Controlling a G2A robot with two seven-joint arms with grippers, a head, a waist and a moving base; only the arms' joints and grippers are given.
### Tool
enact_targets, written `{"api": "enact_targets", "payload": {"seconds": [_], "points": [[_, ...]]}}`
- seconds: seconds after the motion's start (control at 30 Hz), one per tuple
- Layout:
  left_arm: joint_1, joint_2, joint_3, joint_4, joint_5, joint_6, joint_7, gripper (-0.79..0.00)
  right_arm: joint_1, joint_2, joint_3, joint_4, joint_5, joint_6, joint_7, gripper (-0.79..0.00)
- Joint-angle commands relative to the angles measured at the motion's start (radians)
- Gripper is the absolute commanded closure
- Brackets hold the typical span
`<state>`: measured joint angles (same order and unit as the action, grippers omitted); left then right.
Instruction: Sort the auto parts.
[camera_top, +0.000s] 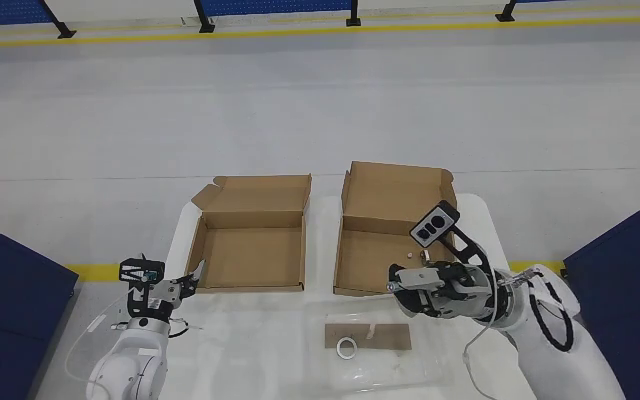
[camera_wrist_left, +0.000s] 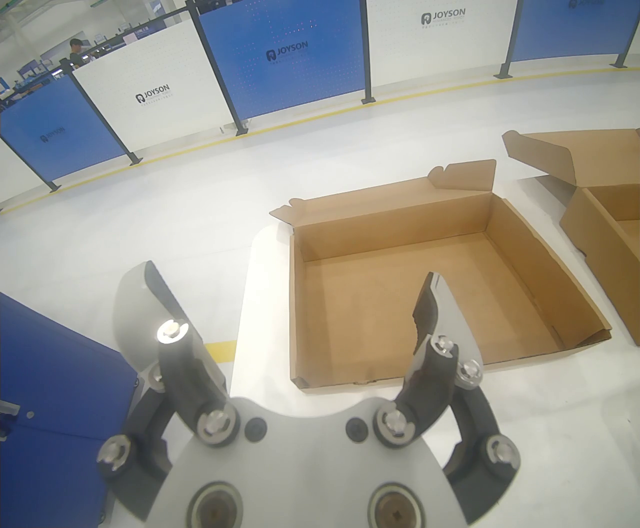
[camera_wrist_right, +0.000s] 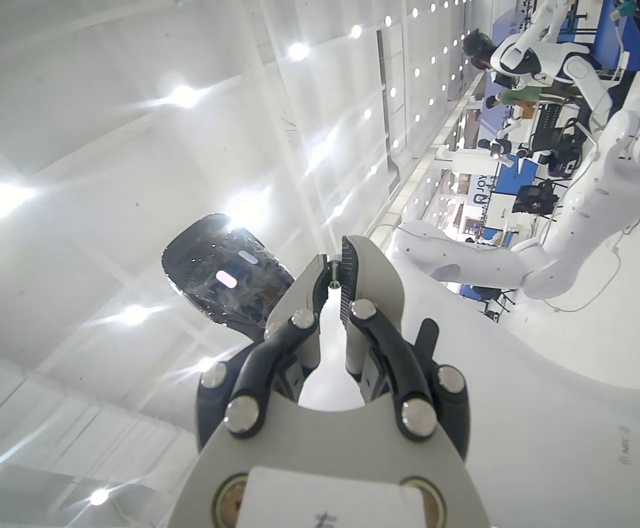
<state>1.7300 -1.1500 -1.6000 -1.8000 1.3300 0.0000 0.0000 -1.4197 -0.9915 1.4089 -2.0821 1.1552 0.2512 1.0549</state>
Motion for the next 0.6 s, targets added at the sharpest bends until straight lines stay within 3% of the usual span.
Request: {"api": "enact_targets", "payload": {"seconds": [0.0,0.2,0.57], "points": [[0.0,0.0,0.0,0.0,0.0,0.0,0.0,-0.785,0.001,0.0,0.002,-0.001,-0.007,-0.001,-0.007,0.0],[0.0,0.0,0.0,0.0,0.0,0.0,0.0,-0.785,-0.021,0.022,0.077,-0.035,-0.309,0.121,-0.16,0.0],[0.0,0.0,0.0,0.0,0.0,0.0,0.0,-0.785,-0.081,0.058,0.161,-0.122,-0.771,0.292,-0.289,0.0]]}}
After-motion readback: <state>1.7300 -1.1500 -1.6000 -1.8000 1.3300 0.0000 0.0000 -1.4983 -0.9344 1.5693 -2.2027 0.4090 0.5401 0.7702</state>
